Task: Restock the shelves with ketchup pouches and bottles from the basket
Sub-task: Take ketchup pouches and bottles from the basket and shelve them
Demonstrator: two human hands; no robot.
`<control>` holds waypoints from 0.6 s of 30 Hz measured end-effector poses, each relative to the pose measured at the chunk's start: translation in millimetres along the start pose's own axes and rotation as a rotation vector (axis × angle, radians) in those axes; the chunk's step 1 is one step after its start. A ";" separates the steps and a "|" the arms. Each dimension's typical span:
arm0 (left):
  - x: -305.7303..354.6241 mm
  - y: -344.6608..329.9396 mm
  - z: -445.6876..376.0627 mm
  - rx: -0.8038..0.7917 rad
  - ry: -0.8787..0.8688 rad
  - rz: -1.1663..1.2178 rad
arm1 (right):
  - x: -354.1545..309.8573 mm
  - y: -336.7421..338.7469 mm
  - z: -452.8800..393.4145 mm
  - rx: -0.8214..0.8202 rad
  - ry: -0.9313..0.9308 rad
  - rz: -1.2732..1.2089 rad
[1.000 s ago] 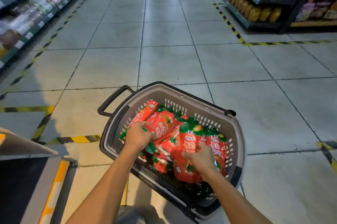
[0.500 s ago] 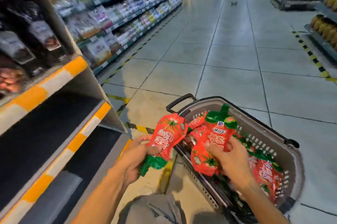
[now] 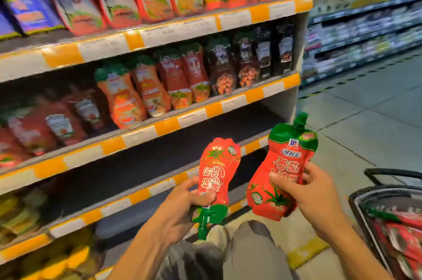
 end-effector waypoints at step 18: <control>-2.2 265.9 128.9 0.624 -0.305 0.548 | 41.1 -350.6 52.9 -0.760 0.000 0.210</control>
Point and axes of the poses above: each hand's wrist, its own z-axis away from the middle knuckle, its own y-axis out of the back of the hand, x = y × z, the point moved 4 cm from there along -z, towards the middle knuckle, and after that the axes turned 6 degrees about z, right-handed, at the moved point
